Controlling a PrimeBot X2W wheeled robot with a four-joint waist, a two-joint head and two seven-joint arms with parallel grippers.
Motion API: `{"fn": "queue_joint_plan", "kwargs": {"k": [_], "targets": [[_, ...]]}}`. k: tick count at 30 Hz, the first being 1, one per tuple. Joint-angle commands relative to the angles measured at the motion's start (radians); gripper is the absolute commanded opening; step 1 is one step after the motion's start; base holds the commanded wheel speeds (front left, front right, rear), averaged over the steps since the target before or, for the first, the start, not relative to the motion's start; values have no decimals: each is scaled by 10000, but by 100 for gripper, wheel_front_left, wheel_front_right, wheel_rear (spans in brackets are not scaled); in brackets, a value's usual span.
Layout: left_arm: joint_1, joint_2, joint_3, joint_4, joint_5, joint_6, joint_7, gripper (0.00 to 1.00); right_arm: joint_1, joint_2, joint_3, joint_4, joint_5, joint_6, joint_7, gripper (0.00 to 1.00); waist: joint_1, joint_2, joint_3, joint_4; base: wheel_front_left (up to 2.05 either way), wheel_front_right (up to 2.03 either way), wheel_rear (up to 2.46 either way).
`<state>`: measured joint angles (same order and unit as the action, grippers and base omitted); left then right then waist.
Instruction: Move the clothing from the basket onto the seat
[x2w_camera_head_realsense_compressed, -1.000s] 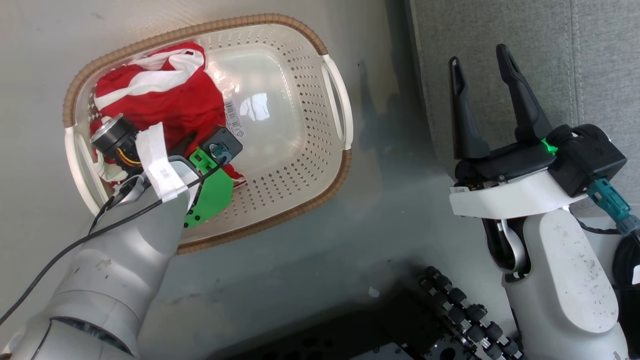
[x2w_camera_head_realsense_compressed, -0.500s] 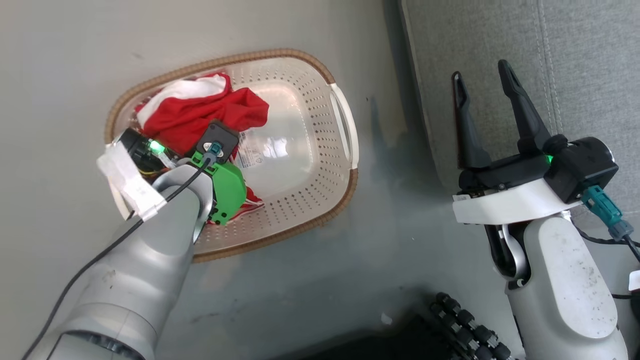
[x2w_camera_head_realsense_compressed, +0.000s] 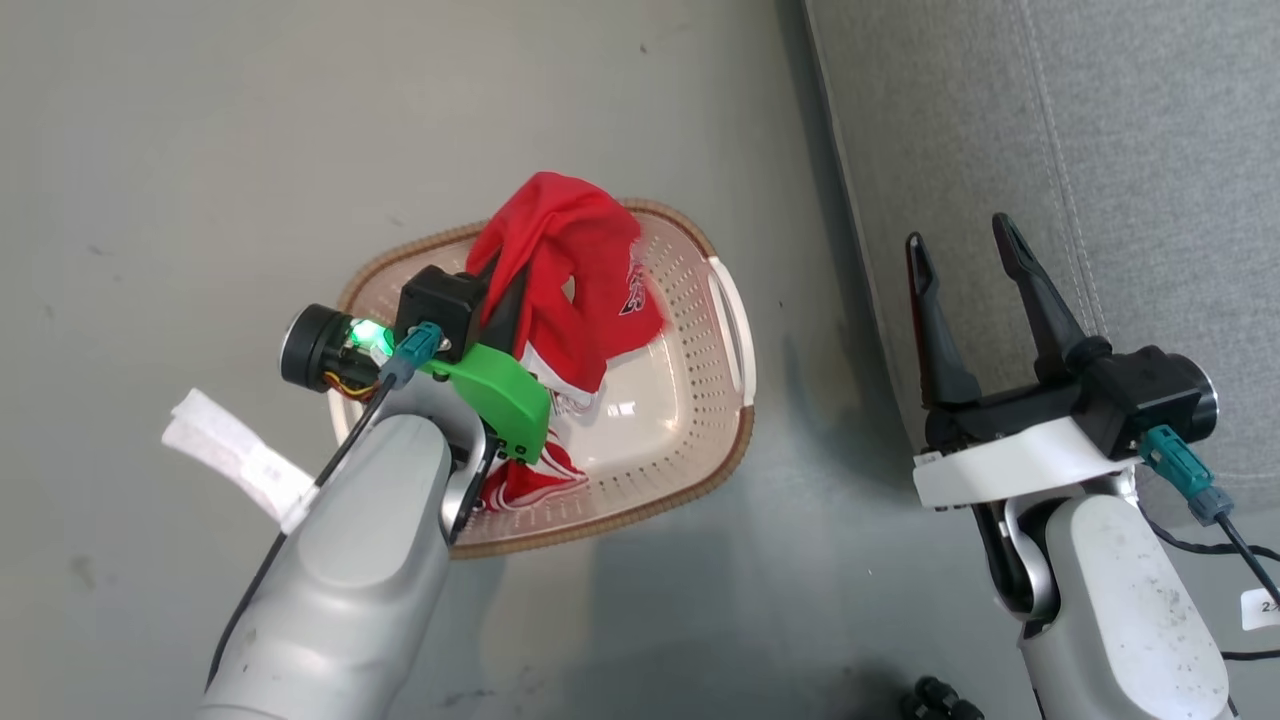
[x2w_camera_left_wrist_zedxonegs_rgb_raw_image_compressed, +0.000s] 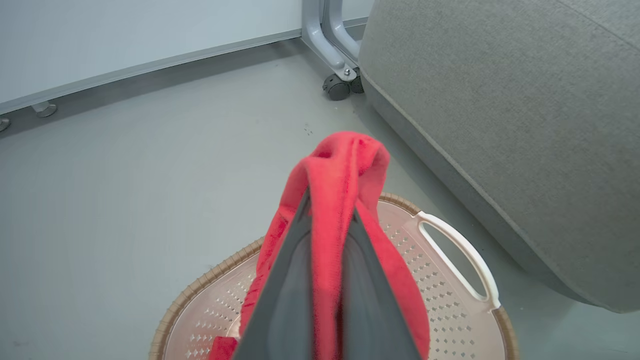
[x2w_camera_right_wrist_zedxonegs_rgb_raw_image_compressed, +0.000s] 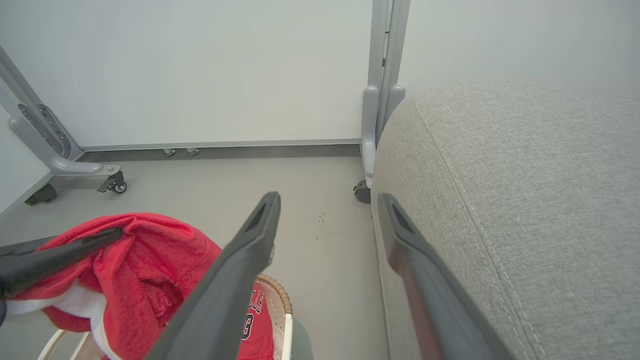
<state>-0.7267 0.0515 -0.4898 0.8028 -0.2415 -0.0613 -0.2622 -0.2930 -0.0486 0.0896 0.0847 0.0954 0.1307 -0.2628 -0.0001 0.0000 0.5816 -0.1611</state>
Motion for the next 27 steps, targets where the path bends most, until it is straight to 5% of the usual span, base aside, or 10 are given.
{"fn": "queue_joint_plan", "kwargs": {"k": [1,14,27], "targets": [[296,18,114,-443,-119,58,-35,0,162,-34,-43,47,1,1,-31,100,1,0,-850,473,0,0,0],[2172,152,1143,-4663,-370,-53,-35,0,1007,-34,-135,195,54,1,302,100,1,0,-2580,958,0,0,0],[3713,182,1589,-7082,-218,-67,-25,0,1994,-34,-53,-129,123,1,889,100,1,0,-4063,1207,0,0,0]]}}
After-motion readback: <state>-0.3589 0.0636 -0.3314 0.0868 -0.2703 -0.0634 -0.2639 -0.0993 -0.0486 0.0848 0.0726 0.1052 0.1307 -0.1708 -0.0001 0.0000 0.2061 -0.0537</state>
